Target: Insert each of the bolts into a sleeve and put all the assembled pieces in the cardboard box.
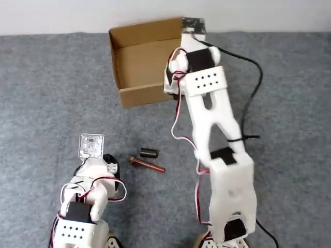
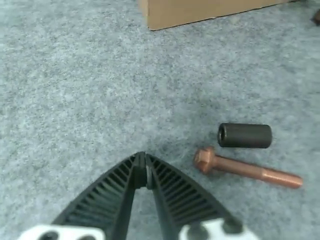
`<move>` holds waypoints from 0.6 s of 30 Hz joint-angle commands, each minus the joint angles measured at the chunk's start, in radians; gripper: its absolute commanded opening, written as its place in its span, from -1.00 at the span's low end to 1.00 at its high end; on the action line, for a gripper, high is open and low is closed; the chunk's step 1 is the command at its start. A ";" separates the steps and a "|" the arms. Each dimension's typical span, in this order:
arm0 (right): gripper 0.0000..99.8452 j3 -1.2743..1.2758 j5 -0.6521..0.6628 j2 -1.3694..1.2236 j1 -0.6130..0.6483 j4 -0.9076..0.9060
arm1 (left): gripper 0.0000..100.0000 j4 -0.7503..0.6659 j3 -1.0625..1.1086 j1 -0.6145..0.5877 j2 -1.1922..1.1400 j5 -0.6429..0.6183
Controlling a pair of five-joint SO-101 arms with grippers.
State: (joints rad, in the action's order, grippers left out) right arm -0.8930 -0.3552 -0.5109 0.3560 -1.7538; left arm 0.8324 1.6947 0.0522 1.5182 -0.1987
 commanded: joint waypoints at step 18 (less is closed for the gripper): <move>-0.98 1.333 -0.095 1.323 -0.288 0.079 | -0.99 0.539 -0.765 0.143 -0.575 -0.311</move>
State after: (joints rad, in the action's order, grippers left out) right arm 0.3360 -0.4381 0.6598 0.1243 -1.6970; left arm 1.2743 1.1116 0.1442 1.1408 -0.4350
